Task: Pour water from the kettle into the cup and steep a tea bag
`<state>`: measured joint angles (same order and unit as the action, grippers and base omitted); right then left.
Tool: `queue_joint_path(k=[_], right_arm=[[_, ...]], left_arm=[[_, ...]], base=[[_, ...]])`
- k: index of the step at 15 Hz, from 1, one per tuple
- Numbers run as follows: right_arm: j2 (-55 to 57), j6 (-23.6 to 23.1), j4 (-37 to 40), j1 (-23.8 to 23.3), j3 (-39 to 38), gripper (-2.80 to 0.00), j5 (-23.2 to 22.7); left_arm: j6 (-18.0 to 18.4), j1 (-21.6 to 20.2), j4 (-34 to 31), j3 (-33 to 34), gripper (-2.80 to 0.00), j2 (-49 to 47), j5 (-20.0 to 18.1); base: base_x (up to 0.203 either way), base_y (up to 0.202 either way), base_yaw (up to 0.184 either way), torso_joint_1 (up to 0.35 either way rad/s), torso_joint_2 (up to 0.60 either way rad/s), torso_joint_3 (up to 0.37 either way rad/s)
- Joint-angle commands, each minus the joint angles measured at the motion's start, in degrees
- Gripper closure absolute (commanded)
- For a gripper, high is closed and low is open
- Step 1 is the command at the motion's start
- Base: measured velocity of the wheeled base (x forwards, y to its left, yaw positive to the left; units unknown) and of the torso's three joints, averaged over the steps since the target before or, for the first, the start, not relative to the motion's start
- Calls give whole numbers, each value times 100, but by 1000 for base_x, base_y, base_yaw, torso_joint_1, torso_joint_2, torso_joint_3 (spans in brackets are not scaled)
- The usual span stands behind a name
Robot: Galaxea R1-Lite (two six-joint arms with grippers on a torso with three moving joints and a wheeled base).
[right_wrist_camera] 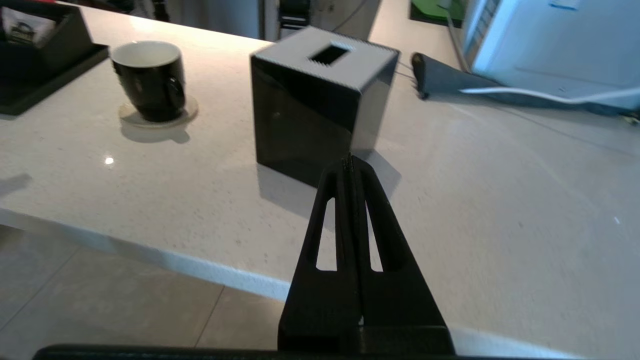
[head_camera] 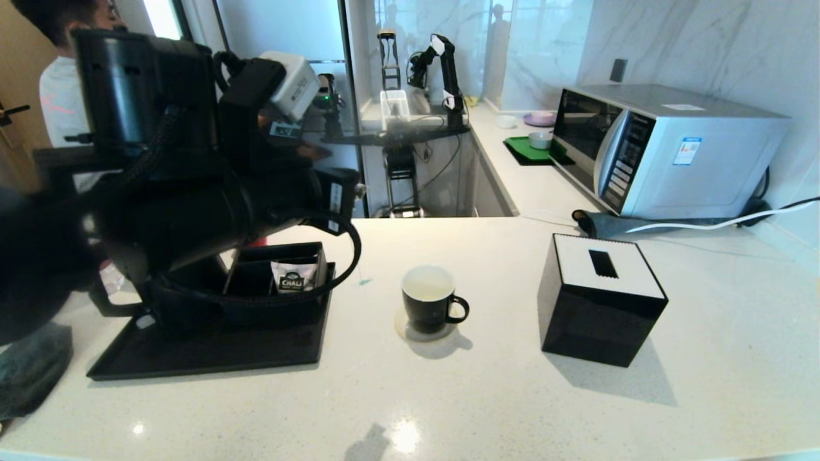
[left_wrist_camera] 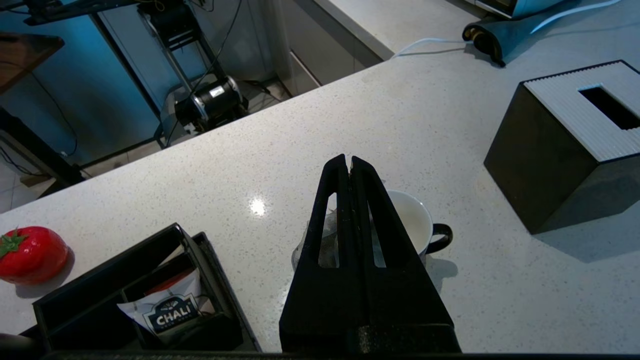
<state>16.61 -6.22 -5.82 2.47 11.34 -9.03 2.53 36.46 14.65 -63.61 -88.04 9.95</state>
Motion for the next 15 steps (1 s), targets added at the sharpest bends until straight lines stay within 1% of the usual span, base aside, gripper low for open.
queue_joint_path(k=[1, 3, 7, 9, 11, 12, 15], right_arm=[[1658, -40, -700, 264, 195, 0, -149], [2778, -91, -1562, 447, 269, 0, -445], [5137, -120, -3578, 602, 538, 0, -1246], [6132, -111, -4276, 736, 976, 0, -1721], [6852, -114, -4635, 1020, 1549, 0, -1986], [7144, -115, -4767, 1266, 1808, -280, -2063], [7746, -115, -5082, 1978, 2233, -280, -2141]], left_arm=[[11, 17, 29, -11, 0, -82, -8], [11, 98, 38, -29, 0, -135, -10], [11, 289, 22, -46, 0, -187, 7], [11, 366, 11, -55, 0, -196, 7], [11, 421, 11, -52, 0, -212, 1], [11, 449, 17, -47, 0, -238, -2], [11, 503, 29, -82, 0, -285, -2]], base=[[0, 0, 0, 0, 0, 0], [0, 0, 0, 0, 0, 0], [0, 0, 0, 0, 0, 0], [0, 0, 0, 0, 0, 0], [0, 0, 0, 0, 0, 0], [0, 0, 0, 0, 0, 0], [0, 0, 0, 0, 0, 0]])
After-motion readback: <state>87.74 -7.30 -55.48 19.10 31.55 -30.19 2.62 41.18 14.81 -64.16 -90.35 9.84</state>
